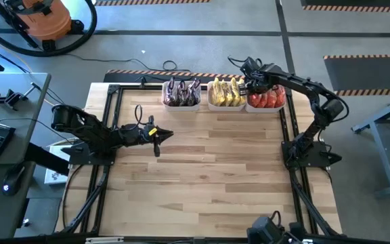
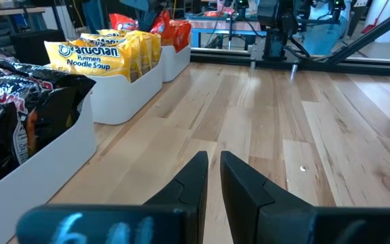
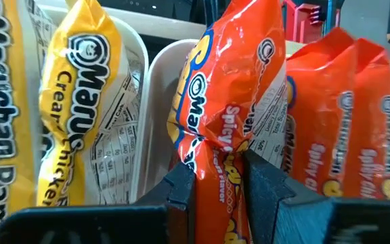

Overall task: Sort Maruchan noodles
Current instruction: Put the orange noodle into the right white bin

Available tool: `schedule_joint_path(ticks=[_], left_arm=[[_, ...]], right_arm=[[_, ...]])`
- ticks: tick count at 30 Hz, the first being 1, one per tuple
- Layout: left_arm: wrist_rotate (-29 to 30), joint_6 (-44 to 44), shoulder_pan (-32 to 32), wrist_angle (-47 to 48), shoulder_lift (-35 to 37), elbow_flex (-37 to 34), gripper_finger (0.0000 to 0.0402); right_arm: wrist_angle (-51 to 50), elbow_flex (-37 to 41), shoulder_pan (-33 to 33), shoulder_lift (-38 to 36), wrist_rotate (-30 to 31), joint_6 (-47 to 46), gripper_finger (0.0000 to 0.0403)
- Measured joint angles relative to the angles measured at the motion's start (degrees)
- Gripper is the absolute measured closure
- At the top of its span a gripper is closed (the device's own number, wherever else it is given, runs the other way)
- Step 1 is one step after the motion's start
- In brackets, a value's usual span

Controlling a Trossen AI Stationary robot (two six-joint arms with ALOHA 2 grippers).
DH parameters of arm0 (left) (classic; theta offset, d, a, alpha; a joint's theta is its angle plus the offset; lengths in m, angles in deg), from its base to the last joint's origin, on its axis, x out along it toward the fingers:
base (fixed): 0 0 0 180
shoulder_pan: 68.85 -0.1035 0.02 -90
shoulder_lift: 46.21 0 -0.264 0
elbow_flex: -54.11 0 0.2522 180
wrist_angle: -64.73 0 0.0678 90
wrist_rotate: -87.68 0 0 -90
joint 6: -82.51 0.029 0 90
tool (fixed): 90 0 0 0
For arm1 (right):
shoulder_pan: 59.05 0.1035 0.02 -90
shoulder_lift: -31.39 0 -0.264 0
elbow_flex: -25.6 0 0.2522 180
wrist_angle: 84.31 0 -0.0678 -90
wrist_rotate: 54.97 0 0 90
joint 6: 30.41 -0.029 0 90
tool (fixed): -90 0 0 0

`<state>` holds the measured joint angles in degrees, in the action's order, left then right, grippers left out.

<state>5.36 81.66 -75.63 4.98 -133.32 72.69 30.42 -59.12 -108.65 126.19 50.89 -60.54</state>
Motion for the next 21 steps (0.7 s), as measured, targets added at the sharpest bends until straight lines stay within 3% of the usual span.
schedule_joint_path(ticks=[6, 16, 21], left_arm=[[0.0, 0.0, 0.0, 0.0, 0.0, 0.0, 0.0367], [0.0, 0.0, 0.0, 0.0, 0.0, 0.0, 0.0367], [0.0, 0.0, 0.0, 0.0, 0.0, 0.0, 0.0367]], right_arm=[[0.4, 0.0, 0.0, 2.0, -0.6, 0.3, 0.0334], [0.2, 0.0, 0.0, 3.5, -2.6, 0.9, 0.0256], [-1.7, -2.2, -0.1, 3.2, -2.6, 3.7, 0.0241]])
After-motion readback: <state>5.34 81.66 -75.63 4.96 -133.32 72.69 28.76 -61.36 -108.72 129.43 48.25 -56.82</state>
